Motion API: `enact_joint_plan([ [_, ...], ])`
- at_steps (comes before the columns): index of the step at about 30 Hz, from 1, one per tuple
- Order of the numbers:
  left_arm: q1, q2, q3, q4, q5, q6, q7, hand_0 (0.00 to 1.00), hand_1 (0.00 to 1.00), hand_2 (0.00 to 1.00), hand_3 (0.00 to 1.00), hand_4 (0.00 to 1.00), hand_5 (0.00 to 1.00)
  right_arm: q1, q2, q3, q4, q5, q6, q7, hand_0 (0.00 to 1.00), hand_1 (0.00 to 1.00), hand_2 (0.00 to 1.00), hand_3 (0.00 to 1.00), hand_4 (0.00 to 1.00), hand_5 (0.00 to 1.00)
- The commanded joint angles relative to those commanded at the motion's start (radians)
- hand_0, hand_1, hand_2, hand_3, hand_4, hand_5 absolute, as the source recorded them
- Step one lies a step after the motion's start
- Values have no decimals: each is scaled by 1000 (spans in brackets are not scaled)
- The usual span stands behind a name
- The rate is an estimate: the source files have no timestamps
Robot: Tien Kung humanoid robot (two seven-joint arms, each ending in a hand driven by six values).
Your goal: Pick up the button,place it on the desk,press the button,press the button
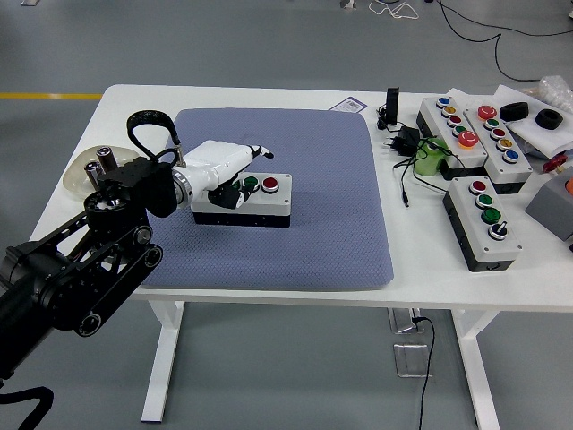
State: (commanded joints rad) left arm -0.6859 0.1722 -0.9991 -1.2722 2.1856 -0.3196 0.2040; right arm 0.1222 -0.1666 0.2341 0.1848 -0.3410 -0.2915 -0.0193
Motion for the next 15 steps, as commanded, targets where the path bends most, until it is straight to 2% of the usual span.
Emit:
enact_joint_plan([
  [2, 2, -1, -21, 14, -29, 59, 13, 46, 2, 41, 896, 483, 2, 2, 0, 0, 0, 0, 0, 0, 637, 532, 555, 635, 236, 243],
  [3, 4, -1, -28, 22, -45, 90, 23, 5, 47, 103, 899, 629, 176, 3, 1, 0, 0, 0, 0, 0, 637, 532, 555, 635, 235, 243],
  [4, 6, -2, -33, 30, -61, 121, 31, 5, 47, 103, 899, 629, 176, 3, 1, 1, 0, 0, 1, 0, 637, 532, 555, 635, 235, 243],
  [6, 15, -5, -49, 62, -142, 211, 43, 5, 47, 103, 899, 629, 176, 4, 1, 2, 0, -2, 1, 0, 637, 532, 555, 635, 235, 243],
  [8, 24, -8, -67, 86, -220, 289, 34, 5, 47, 103, 899, 629, 176, 5, 1, 3, 0, -3, 1, 0, 637, 532, 555, 635, 235, 243],
  [9, 29, -9, -76, 96, -259, 322, 26, 497, 653, 664, 995, 784, 816, 5, 1, 3, 0, -2, 1, 0, 638, 532, 554, 635, 236, 244],
  [12, 45, -15, -112, 128, -389, 404, -12, 497, 653, 664, 995, 784, 816, 5, 1, 2, 0, -3, 1, 0, 638, 532, 554, 635, 236, 244],
  [15, 57, -20, -140, 153, -504, 438, -56, 497, 653, 664, 995, 784, 816, 6, 1, 3, 0, -3, 0, 0, 638, 532, 554, 635, 236, 244],
])
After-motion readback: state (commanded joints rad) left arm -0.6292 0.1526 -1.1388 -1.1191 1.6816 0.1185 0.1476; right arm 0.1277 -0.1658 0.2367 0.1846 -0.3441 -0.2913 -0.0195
